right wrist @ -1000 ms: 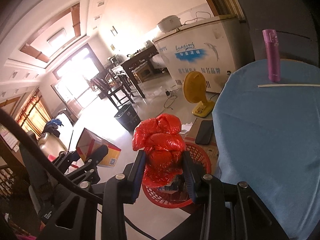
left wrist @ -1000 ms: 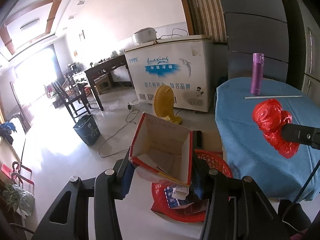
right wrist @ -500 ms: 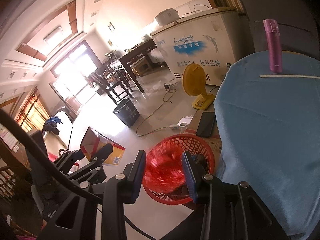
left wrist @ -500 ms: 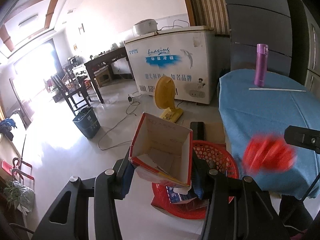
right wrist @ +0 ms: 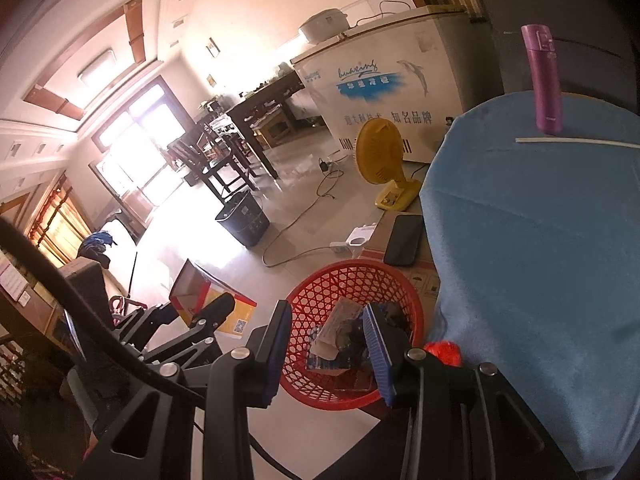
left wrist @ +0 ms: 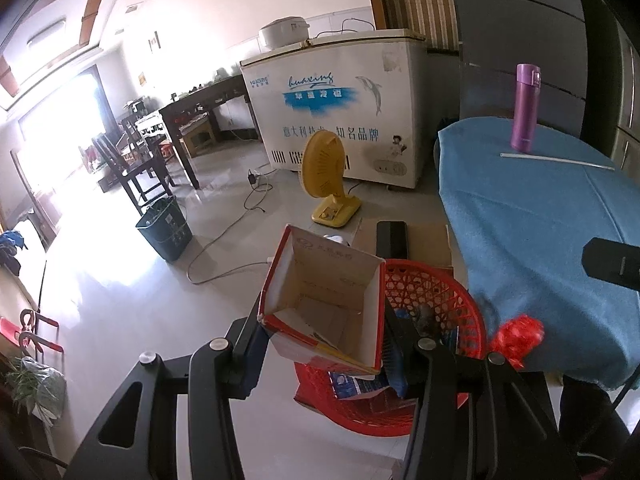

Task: Collect trash
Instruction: 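Lower the carton into the basket and open the left tool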

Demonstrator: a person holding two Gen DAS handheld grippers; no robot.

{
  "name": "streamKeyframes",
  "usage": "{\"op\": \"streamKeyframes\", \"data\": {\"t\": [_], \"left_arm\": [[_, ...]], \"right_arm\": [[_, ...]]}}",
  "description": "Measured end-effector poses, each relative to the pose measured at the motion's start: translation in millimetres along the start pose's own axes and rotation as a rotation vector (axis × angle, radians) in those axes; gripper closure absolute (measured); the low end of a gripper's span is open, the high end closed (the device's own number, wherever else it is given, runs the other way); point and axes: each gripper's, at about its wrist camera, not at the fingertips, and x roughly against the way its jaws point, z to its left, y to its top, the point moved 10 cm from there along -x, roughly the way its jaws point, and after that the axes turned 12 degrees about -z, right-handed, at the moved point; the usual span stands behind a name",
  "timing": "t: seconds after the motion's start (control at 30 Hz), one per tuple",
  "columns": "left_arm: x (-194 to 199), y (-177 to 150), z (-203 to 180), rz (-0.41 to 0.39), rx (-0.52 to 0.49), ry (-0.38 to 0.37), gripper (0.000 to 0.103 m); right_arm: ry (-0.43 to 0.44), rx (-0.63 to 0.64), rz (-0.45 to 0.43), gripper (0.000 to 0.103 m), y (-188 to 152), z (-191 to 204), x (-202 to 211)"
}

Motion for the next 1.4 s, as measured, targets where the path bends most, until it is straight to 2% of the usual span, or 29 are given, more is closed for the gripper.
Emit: {"op": "streamKeyframes", "data": {"t": [0.47, 0.7, 0.97, 1.4], "left_arm": [[-19.7, -11.3, -6.8, 0.033, -0.012, -0.024, 0.051], [-46.9, -33.2, -13.4, 0.122, 0.009, -0.056, 0.051], [-67.2, -53.2, -20.3, 0.17, 0.002, -0.071, 0.048], [-112.0, -94.5, -31.3, 0.315, 0.029, -0.124, 0.047]], "right_arm": [[-0.037, -0.019, -0.033, 0.062, 6.7, -9.6, 13.0], [-0.052, -0.04, -0.045, 0.062, 11.6, -17.6, 19.0], [-0.06, -0.03, -0.034, 0.062, 11.8, -16.8, 16.1], [-0.088, -0.049, -0.02, 0.062, 9.6, -26.4, 9.5]]}}
